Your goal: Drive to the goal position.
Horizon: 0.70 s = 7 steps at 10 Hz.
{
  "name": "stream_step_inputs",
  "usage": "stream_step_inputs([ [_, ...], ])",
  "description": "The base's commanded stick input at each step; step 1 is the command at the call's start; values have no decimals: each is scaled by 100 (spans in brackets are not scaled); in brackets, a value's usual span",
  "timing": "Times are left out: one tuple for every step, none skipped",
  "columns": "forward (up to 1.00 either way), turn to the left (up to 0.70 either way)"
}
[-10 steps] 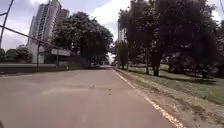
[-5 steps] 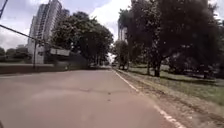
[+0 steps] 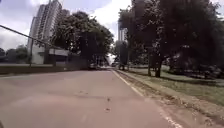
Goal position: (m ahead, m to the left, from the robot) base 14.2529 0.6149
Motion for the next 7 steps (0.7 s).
stream_step_inputs([
  [70,0],
  [70,0],
  [70,0],
  [70,0],
  [70,0],
  [70,0],
  [70,0],
])
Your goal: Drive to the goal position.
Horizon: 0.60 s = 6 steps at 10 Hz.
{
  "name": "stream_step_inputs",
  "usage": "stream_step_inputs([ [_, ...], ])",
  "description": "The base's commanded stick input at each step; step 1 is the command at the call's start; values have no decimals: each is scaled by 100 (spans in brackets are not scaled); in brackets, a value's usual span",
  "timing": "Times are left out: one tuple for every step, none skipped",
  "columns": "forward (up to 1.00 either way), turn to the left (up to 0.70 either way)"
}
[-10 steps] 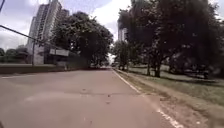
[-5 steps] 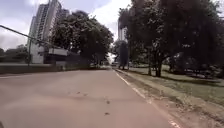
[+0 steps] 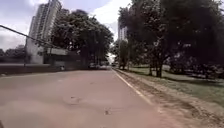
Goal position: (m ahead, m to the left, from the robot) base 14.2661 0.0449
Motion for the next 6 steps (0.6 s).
stream_step_inputs([
  [70,0],
  [70,0],
  [70,0],
  [70,0],
  [70,0],
  [70,0],
])
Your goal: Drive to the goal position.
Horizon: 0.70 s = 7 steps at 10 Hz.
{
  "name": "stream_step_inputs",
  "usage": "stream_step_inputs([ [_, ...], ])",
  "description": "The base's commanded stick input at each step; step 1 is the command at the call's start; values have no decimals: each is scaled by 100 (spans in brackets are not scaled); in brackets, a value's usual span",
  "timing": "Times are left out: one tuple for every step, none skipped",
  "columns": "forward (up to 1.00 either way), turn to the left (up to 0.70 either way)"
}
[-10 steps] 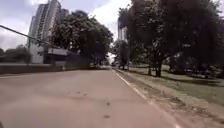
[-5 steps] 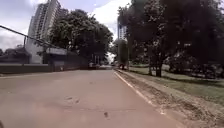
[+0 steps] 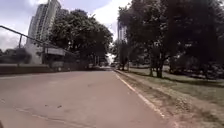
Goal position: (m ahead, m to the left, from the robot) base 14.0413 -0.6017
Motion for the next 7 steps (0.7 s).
stream_step_inputs([
  [70,0],
  [70,0],
  [70,0],
  [70,0],
  [70,0],
  [70,0],
  [70,0],
])
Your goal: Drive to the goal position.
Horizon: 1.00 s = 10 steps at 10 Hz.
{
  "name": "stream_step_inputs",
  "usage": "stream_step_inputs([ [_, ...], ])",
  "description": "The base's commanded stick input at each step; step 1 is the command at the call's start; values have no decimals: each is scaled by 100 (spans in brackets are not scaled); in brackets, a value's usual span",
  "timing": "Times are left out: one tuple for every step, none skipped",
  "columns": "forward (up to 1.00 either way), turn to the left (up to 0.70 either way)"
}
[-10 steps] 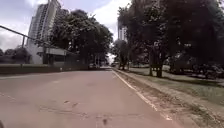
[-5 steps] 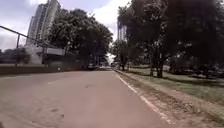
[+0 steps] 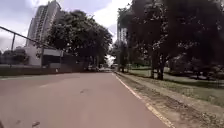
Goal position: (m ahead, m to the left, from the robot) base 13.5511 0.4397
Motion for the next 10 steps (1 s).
stream_step_inputs([
  [70,0],
  [70,0],
  [70,0],
  [70,0],
  [70,0],
  [70,0],
  [70,0],
  [70,0],
  [70,0],
  [70,0],
])
